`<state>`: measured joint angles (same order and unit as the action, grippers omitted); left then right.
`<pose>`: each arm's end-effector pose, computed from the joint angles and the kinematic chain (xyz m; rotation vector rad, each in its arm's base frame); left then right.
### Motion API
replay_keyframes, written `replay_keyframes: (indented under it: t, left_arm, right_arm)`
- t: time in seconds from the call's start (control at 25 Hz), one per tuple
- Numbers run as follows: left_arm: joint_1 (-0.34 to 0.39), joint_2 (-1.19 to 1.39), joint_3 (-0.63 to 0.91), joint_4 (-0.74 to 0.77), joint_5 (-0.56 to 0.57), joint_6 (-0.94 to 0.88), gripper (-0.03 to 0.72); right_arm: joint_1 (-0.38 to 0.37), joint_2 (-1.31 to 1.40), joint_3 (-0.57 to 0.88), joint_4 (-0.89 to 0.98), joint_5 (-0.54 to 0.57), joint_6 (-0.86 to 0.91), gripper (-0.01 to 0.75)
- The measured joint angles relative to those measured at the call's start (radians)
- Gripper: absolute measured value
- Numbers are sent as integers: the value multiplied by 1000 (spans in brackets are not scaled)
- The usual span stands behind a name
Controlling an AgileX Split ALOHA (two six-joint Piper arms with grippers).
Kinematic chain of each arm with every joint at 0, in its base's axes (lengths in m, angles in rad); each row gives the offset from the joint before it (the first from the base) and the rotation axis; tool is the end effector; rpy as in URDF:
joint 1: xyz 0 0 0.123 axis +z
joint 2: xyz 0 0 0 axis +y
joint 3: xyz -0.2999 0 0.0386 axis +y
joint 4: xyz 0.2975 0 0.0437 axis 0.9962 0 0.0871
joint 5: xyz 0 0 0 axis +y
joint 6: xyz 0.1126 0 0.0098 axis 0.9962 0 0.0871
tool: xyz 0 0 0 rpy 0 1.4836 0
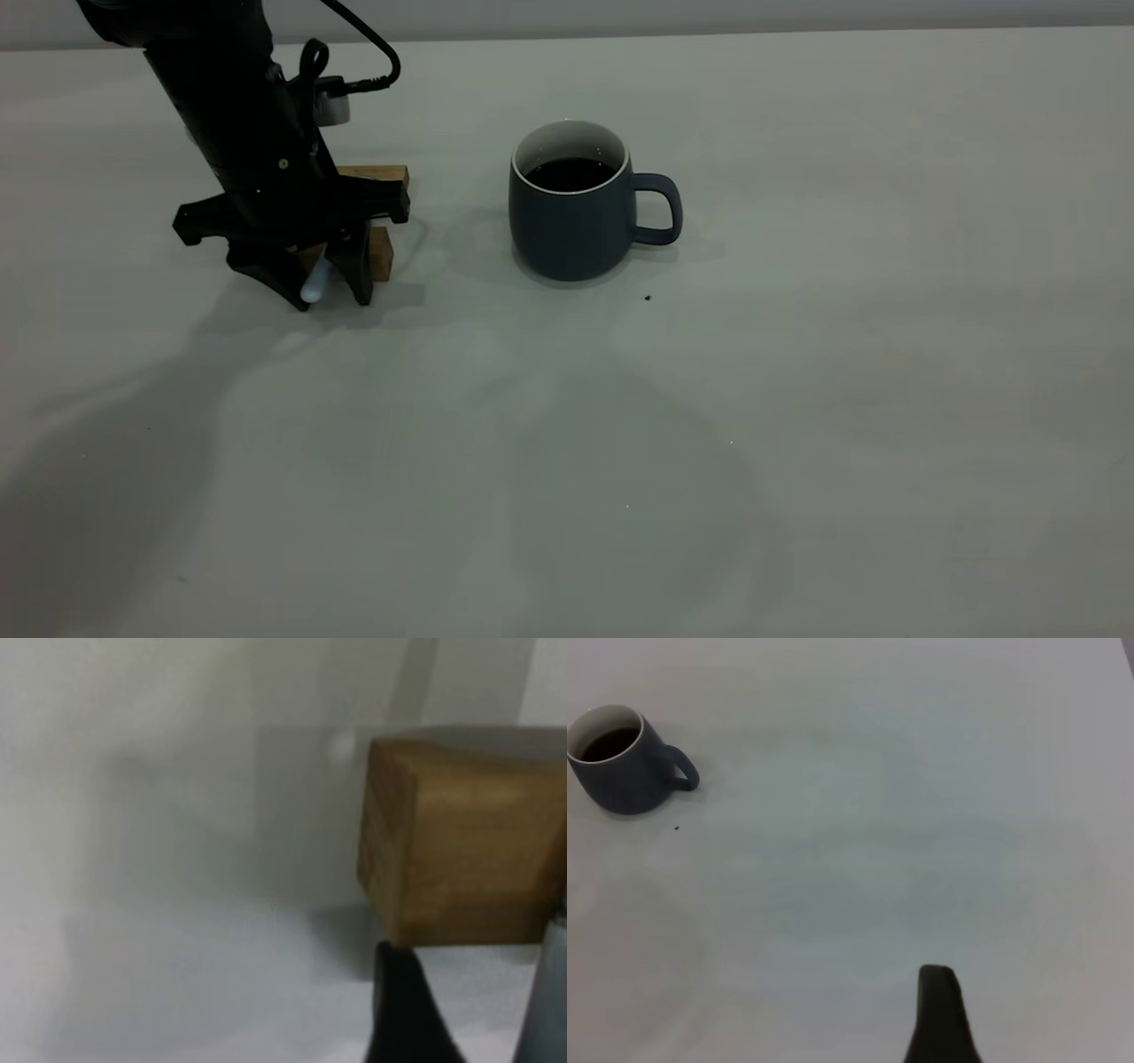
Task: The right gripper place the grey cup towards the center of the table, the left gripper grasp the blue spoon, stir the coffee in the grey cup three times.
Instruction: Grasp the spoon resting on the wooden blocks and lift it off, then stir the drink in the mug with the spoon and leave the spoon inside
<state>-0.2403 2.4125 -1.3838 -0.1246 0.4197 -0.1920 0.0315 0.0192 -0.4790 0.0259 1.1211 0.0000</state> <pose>0.4494 -0.1160 -0.0486 -0.0886 2.9452 -0.1566 0.0429 0.0040 0.2771 -0.0353 2.1447 0.0500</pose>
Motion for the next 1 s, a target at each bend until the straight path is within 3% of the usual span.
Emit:
replay_keyframes:
  t: [0.16, 0.32, 0.8, 1.0]
  left_arm:
    - [0, 0, 0, -7, 1, 0, 356]
    - [0, 0, -6, -12, 34, 0, 134]
    - [0, -170, -197, -25, 368, 0, 127]
    - [0, -226, -247, -174, 450, -1, 127]
  right_arm:
    - [0, 0, 0, 0, 0, 0, 592]
    - [0, 0, 0, 1, 0, 0, 592]
    - [0, 0, 0, 1, 0, 0, 592]
    - [0, 0, 0, 1, 0, 0, 592]
